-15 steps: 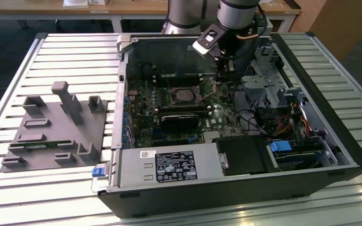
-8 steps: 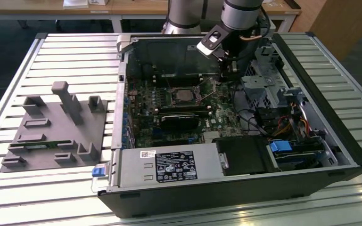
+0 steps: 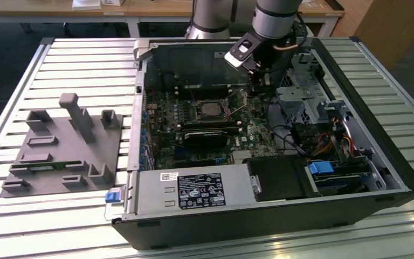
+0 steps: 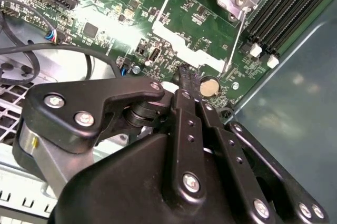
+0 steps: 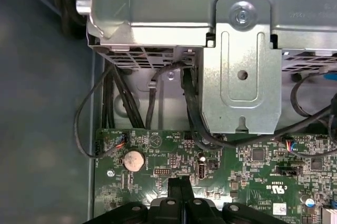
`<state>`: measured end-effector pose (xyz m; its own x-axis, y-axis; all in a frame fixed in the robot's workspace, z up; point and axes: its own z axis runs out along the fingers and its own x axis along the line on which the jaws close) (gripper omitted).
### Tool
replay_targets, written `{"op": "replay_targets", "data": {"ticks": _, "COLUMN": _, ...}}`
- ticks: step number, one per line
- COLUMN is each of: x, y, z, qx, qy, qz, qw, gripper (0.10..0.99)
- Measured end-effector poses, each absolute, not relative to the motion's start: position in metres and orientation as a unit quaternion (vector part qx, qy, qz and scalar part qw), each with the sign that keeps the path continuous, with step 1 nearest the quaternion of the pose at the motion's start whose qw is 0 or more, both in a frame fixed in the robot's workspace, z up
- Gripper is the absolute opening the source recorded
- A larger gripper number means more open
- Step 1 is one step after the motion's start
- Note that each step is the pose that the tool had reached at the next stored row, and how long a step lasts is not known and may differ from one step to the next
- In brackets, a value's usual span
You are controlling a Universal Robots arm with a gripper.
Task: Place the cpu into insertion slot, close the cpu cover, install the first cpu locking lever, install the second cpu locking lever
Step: 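Close the cpu cover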
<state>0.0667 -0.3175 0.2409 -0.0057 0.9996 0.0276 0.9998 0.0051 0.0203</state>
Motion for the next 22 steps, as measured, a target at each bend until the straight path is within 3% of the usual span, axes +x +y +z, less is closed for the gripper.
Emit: {"op": "replay_targets", "data": {"ticks": 22, "x": 0.035, "y": -0.318, "z": 0.237, "qx": -0.705, "qy": -0.709, "qz": -0.017, "qw": 0.003, "gripper": 0.114}}
